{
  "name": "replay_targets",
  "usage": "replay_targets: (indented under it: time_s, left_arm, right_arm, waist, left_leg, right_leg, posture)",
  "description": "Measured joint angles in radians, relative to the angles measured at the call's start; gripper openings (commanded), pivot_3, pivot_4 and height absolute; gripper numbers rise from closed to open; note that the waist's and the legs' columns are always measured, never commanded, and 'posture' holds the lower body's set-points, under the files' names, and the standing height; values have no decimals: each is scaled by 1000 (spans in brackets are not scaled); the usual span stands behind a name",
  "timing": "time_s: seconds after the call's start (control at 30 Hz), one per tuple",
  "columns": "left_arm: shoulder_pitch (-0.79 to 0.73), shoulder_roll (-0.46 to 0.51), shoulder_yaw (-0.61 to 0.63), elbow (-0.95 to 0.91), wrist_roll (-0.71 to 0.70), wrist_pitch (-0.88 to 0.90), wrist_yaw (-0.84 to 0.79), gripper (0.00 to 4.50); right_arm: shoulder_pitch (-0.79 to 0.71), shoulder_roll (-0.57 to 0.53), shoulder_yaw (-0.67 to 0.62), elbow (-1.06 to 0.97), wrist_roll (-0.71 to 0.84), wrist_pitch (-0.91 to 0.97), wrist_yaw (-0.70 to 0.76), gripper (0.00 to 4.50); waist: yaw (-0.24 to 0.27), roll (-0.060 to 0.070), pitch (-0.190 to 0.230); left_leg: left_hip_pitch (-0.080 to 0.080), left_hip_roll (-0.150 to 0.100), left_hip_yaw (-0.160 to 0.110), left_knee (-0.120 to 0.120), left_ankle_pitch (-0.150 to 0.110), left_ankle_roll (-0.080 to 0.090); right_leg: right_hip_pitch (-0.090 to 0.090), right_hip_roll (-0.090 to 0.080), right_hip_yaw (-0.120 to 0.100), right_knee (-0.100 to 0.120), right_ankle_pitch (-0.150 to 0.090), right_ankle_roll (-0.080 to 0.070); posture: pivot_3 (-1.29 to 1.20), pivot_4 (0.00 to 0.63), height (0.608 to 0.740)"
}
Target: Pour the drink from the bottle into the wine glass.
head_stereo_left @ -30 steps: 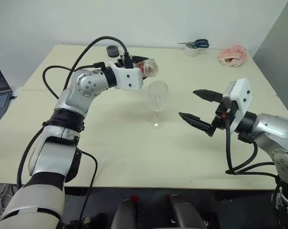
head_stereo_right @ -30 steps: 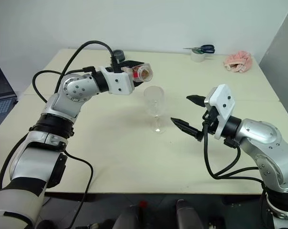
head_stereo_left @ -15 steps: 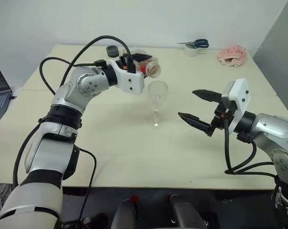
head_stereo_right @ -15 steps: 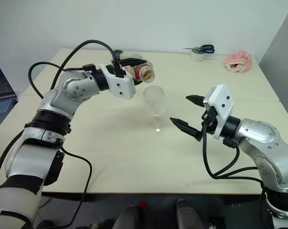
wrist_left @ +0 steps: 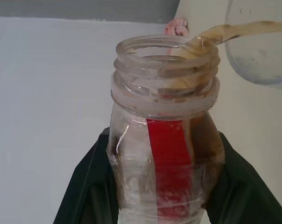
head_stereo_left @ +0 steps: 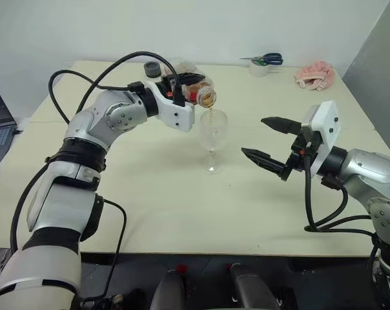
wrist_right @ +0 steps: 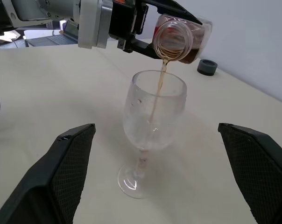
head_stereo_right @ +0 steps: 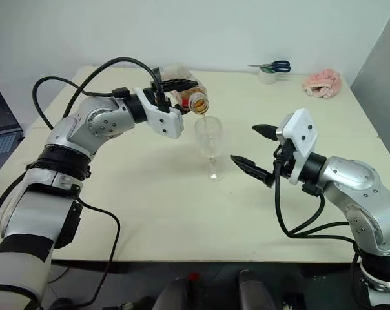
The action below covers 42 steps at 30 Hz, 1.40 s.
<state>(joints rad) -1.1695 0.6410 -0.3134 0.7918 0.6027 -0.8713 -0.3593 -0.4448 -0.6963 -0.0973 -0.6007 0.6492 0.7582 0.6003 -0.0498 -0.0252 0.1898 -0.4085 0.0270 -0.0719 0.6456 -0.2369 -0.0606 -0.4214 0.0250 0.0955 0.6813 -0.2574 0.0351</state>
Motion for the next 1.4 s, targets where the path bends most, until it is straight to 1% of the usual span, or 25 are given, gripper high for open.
replay_targets:
  time_s: [0.63, 0.87, 1.0, 1.17, 1.4]
  left_arm:
    - [-43, 9, -34, 53, 63, -26, 83, 1842]
    - [-56, 13, -41, 67, 81, -32, 112, 1841]
    - [-61, 14, -47, 75, 92, -33, 127, 1841]
    - [-63, 14, -54, 82, 109, -35, 135, 1841]
    - [-94, 14, -58, 87, 124, -36, 162, 1841]
  right_arm:
    - [-13, -6, -10, 35, -1, 23, -17, 4500]
    - [-10, -24, -73, 32, 43, 26, 4, 4500]
    - [40, -70, -130, 27, 81, 21, 57, 4500]
    - [83, -85, -201, 35, 99, 3, 97, 4500]
    - [107, -91, -220, 38, 103, -30, 121, 4500]
  waist:
    - [0, 0, 0]
    - [1, 0, 0]
    - [4, 0, 0]
    - [4, 0, 0]
    - [4, 0, 0]
  left_leg:
    - [0, 0, 0, 0, 0, 0]
    - [0, 0, 0, 0, 0, 0]
    - [0, -1, 0, 0, 0, 0]
    - [1, -1, 0, 0, 0, 0]
    - [1, -1, 0, 1, 0, 0]
  right_leg:
    - [0, 0, 0, 0, 0, 0]
    - [0, 0, 0, 1, 0, 0]
    - [0, -1, 0, 1, 0, 0]
    - [1, -1, 0, 1, 1, 0]
    - [1, -1, 0, 2, 1, 0]
  posture:
    - [0, 150, 740]
    - [0, 150, 740]
    - [0, 150, 740]
    - [0, 150, 740]
    - [0, 150, 740]
